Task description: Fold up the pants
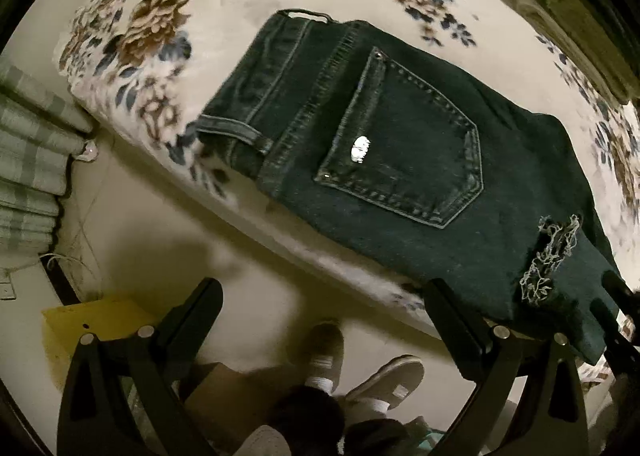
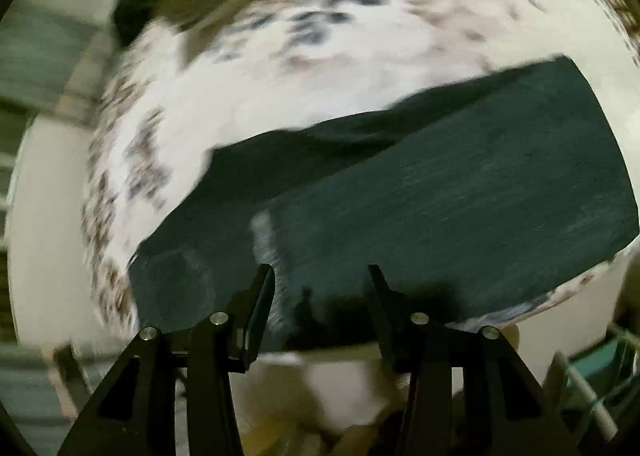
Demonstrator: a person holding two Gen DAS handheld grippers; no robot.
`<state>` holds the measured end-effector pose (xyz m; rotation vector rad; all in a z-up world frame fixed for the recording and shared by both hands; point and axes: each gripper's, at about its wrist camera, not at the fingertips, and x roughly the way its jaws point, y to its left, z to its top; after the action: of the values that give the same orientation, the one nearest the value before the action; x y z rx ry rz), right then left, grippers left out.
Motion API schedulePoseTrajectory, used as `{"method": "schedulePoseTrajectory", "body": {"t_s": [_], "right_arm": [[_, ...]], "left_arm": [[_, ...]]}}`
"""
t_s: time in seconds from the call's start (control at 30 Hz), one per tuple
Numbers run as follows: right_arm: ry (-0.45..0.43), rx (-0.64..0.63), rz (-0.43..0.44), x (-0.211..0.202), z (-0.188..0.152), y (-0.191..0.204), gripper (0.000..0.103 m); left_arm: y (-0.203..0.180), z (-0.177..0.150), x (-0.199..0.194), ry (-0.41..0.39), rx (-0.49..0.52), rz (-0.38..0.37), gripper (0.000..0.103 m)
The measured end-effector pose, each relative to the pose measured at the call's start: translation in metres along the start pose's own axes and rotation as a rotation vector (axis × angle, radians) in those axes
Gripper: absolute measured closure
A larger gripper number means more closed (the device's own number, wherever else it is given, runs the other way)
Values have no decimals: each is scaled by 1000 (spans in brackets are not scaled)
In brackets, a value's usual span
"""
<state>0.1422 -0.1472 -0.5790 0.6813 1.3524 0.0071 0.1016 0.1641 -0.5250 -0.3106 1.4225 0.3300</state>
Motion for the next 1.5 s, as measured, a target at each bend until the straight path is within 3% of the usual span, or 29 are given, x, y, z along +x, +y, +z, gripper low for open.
{"method": "schedulePoseTrajectory", "body": {"t_s": [0.07,0.2,0.23,0.33,0.47,0.63,0.73,0.83,0.9,0.93,1.0,1.13,1.2,1.27,1.4,1.5], "right_arm": [[8,10,-17,15,11,-5,54],[105,-157,-100,62,3,27,53],[90,-177,-123,62,1,33,53],[113,-146,-60,57,-4,37,53],[125,-101,-47,54,-9,23,53],[125,-153,-71,51,-5,21,53],[120,-132,-67,44,0,17,51],[108,-101,-68,38,3,10,47],[106,-83,-67,35,5,5,47],[107,-78,-70,35,5,5,47],[107,-79,-73,34,5,6,47],[97,-112,-98,33,6,10,46],[93,-130,-131,30,7,10,29],[78,-144,-163,25,8,9,23],[54,-162,-232,9,13,-1,18],[36,-141,-224,-10,19,-21,17]], "left_arm": [[2,2,2,2,-13,-1,0],[16,10,6,-7,-62,3,0],[24,14,9,-6,-97,-7,0],[51,29,19,-34,-221,-63,0],[90,48,43,-94,-431,-178,0],[111,64,73,-146,-601,-339,11],[108,71,74,-193,-636,-321,11],[102,80,71,-236,-611,-295,11],[98,84,65,-288,-581,-294,56],[95,87,60,-291,-565,-257,63],[94,89,49,-323,-550,-255,82],[79,80,15,-418,-451,-221,85],[71,75,-5,-463,-399,-208,86],[58,71,-28,-509,-340,-190,86],[29,60,-72,-597,-228,-203,86],[1,52,-100,-640,-133,-217,87]]}}
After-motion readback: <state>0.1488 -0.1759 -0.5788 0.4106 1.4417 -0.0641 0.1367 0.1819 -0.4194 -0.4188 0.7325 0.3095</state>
